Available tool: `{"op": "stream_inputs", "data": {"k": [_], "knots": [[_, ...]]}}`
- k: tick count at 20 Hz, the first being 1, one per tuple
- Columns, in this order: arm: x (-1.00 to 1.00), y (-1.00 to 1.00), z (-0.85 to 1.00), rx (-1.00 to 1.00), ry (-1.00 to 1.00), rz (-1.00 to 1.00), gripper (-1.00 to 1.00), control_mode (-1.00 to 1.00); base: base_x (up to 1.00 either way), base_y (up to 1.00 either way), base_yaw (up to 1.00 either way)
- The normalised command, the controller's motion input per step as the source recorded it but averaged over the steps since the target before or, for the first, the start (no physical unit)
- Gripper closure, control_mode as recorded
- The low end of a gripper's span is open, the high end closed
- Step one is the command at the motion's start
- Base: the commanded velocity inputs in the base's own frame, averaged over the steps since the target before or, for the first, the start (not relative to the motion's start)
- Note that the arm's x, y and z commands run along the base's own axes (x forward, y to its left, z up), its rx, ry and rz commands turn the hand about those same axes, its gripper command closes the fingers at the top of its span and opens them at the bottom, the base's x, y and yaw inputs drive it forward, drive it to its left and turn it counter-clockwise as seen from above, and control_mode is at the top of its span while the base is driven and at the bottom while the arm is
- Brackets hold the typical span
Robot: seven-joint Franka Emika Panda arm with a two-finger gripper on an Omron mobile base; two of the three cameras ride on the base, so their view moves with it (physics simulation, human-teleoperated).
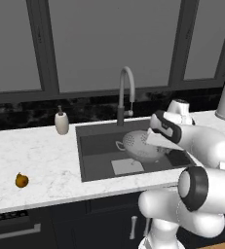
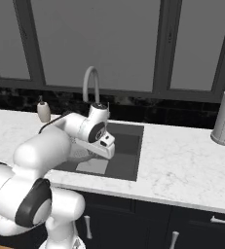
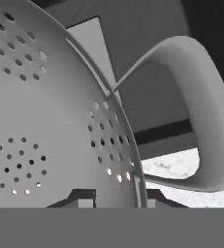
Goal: Put the colander in the sink, put the pear in the colander, and turn on the sink faucet and pour water over the colander.
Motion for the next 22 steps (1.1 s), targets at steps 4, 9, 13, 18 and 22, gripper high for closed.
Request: {"op": "stream_inputs", "data": {"k": [4,9,13,18,22], "knots": [[0.63,-0.18,-0.16,0.02,0.01,0.03,1.0,-1.0,0.0,0.0,0.0],[0.58,-0.07,-0.31,0.0,0.03,0.0,1.0,-1.0,0.0,0.0,0.0],[0.56,-0.01,-0.36,0.0,0.06,0.0,1.0,-1.0,0.0,0.0,0.0],[0.39,0.0,-0.43,0.0,0.1,0.0,1.0,-1.0,0.0,0.0,0.0],[0.33,0.0,-0.43,0.0,0.04,0.01,1.0,-1.0,0.0,0.0,0.0]]}}
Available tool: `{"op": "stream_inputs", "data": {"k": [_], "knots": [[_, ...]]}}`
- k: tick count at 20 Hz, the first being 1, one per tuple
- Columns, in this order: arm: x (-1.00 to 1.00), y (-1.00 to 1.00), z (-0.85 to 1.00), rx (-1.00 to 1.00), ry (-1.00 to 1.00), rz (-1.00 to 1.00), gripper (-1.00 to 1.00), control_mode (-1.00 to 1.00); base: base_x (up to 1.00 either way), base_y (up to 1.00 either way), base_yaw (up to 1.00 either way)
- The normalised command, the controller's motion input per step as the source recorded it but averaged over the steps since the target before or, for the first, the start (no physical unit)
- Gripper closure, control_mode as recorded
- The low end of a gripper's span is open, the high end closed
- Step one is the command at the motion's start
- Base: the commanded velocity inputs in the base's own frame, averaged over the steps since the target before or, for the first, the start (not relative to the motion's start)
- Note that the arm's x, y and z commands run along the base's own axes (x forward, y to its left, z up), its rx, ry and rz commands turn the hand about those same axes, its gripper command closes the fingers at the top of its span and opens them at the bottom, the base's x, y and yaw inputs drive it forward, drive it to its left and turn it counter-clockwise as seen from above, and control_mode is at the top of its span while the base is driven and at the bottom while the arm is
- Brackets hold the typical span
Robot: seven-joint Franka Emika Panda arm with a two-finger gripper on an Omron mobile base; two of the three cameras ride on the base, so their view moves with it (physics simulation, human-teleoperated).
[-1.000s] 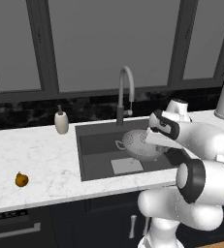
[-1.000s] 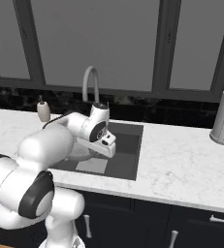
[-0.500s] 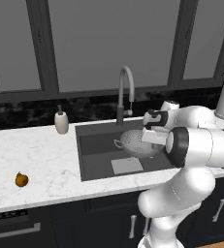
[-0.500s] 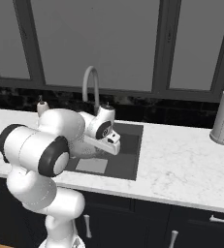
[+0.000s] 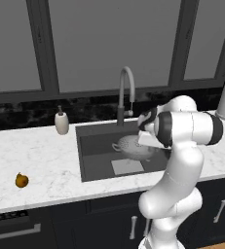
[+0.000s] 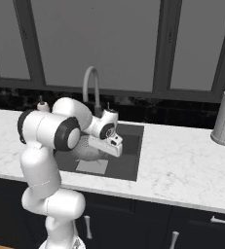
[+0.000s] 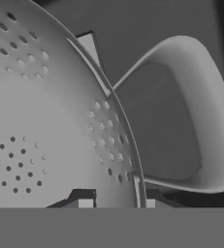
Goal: Put the colander in the sink, put the pear in the colander, and turn on the sink faucet and pour water over the colander.
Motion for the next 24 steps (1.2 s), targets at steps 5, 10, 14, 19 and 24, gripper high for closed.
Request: {"op": "stream_inputs", "data": {"k": [5,10,14,19,24], "knots": [[0.24,0.0,-0.35,0.0,0.0,0.05,1.0,-1.0,0.0,0.0,0.0],[0.13,0.05,-0.43,0.0,0.0,0.07,1.0,-1.0,0.0,0.0,0.0],[0.23,0.04,-0.34,0.0,0.0,0.04,1.0,-1.0,0.0,0.0,0.0],[0.34,0.0,-0.21,0.0,0.0,0.0,1.0,-1.0,0.0,0.0,0.0],[0.02,0.01,-0.35,0.0,0.0,0.0,1.0,-1.0,0.0,0.0,0.0]]}}
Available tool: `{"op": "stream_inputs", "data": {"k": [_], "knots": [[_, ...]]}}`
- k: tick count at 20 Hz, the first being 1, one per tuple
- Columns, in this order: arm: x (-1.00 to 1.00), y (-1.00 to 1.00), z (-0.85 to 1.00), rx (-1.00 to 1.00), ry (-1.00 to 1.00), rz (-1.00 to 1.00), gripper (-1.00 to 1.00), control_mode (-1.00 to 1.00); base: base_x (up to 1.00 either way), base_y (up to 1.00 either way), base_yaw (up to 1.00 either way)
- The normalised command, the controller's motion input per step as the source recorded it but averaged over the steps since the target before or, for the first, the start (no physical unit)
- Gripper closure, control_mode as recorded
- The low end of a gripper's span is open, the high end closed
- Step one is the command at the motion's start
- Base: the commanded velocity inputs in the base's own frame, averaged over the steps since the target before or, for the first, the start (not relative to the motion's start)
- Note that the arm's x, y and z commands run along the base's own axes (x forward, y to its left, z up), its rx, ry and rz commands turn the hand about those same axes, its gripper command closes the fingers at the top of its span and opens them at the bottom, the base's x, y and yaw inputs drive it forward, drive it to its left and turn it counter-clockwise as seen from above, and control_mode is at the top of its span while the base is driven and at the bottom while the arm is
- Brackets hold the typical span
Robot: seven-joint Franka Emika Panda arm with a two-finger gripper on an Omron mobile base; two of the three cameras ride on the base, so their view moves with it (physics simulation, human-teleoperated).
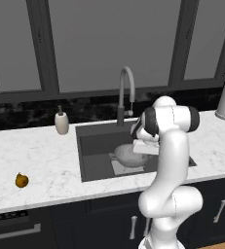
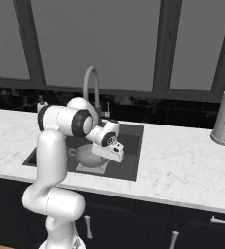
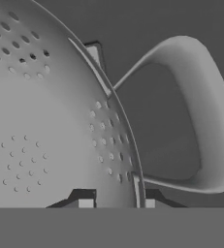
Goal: Put the colander in the sink, put the pear in the colander, and turn on the sink faucet and pour water over the colander.
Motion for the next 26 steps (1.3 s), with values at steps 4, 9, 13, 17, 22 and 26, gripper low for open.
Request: {"op": "stream_inputs", "data": {"k": [4,9,13,17,22,26], "knots": [[0.0,0.07,-0.33,0.0,0.0,0.02,1.0,-1.0,0.0,0.0,0.0],[0.0,0.04,-0.3,0.0,0.0,0.02,1.0,-1.0,0.0,0.0,0.0],[0.02,0.02,-0.28,0.0,0.01,0.02,1.0,-1.0,0.0,0.0,0.0],[0.04,0.1,-0.11,0.0,0.0,0.03,1.0,-1.0,0.0,0.0,0.0],[-0.06,0.29,0.0,0.0,0.0,0.04,1.0,-1.0,0.0,0.0,0.0],[-0.11,0.3,-0.04,0.0,0.0,0.01,1.0,-1.0,0.0,0.0,0.0]]}}
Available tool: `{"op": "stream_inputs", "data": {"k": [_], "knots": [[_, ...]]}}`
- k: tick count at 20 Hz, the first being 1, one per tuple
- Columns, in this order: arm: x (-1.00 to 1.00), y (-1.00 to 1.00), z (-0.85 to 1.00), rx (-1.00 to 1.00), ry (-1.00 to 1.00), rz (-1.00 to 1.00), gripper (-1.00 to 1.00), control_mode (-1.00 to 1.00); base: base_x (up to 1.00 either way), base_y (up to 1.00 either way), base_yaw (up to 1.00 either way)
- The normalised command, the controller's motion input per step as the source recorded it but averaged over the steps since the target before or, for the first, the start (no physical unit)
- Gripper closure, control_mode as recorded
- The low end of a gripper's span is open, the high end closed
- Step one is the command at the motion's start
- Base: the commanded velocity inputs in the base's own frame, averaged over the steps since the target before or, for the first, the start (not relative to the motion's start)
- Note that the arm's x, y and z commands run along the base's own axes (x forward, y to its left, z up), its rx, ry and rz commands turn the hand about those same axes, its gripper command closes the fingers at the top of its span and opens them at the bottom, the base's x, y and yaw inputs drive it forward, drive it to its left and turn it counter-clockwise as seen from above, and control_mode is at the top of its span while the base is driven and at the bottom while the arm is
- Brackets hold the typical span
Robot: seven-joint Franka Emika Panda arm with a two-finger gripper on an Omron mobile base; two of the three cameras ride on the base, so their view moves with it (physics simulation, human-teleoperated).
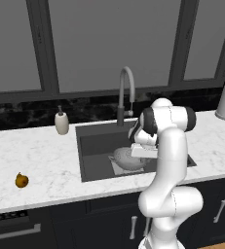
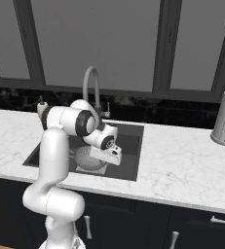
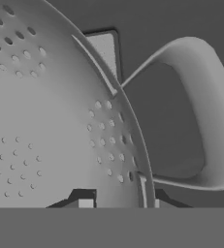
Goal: Put the colander in the sink, put the pear in the colander, and turn on the sink faucet and pour water over the colander.
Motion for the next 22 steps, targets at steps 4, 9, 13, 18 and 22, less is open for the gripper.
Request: {"op": "stream_inputs", "data": {"k": [4,9,13,18,22], "knots": [[-0.12,0.14,-0.14,0.0,0.0,0.0,1.0,-1.0,0.0,0.0,0.0],[-0.09,-0.1,-0.22,-0.03,0.0,0.0,1.0,-1.0,0.0,0.0,0.0],[0.0,-0.22,-0.05,-0.01,0.0,0.0,1.0,-1.0,0.0,0.0,0.0],[-0.03,-0.02,0.01,0.0,0.0,0.0,-1.0,-1.0,0.0,0.0,0.0],[-0.06,0.0,0.17,0.01,-0.03,0.0,-1.0,-1.0,0.0,0.0,0.0]]}}
